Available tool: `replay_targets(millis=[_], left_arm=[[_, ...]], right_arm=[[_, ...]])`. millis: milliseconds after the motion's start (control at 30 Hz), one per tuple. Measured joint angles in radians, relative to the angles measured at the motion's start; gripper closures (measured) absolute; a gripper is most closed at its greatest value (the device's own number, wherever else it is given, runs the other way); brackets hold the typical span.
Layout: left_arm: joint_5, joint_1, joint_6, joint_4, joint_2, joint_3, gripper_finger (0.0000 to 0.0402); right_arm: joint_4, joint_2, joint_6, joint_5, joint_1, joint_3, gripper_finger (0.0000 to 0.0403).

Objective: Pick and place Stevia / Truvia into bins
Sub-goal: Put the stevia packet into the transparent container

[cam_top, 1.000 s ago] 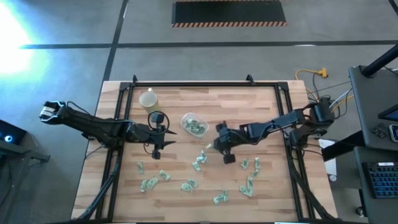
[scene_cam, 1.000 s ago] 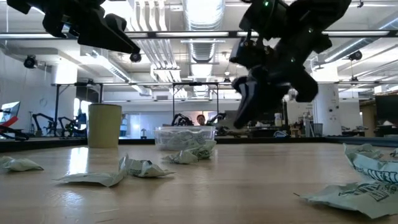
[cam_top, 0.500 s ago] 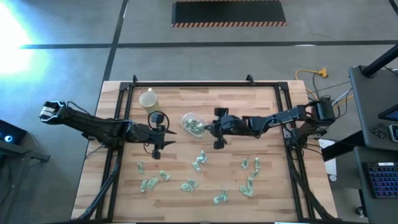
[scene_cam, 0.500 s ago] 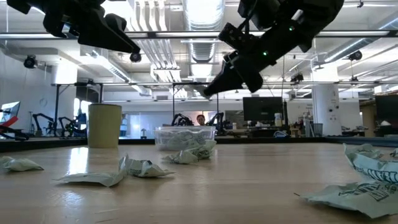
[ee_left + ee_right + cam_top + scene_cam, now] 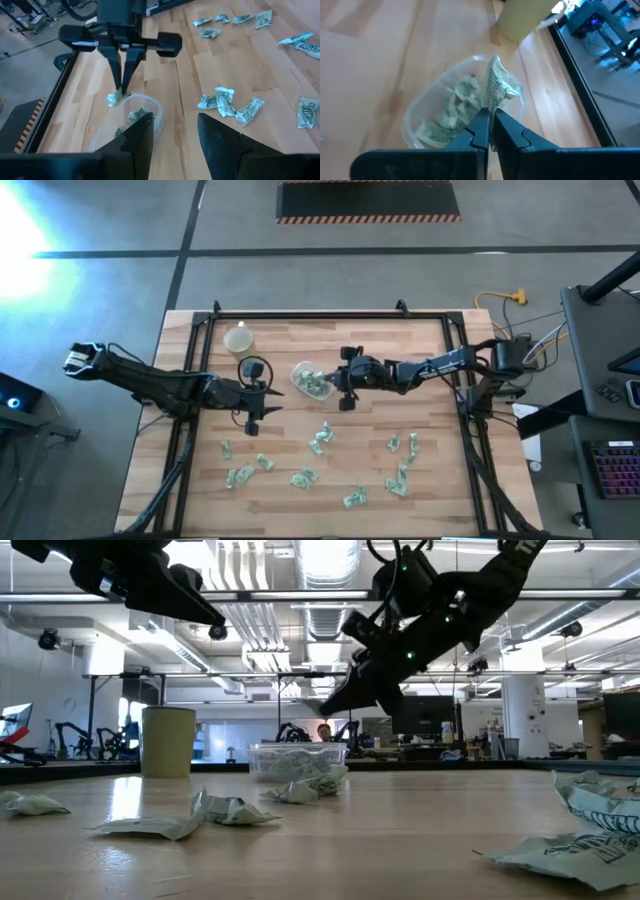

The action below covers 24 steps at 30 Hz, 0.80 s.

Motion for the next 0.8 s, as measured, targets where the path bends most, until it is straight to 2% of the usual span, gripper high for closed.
replay_targets(millis=[233,367,800], left_arm=[[0.000,0.000,-0.001,0.000,0.000,0.000,0.0265],[0.000,0.000,-0.002,0.000,0.000,0.000,0.0265],[0.000,0.000,-0.003,0.000,0.000,-0.001,0.0265]], right_arm=[[0.004,0.006,0.010,-0.010,-0.013,0.000,0.0390],[0.029,0.012,0.011,-0.073,-0.015,0.000,0.0390],[0.085,0.060,0.017,-0.078,-0.025,0.009,0.0390]])
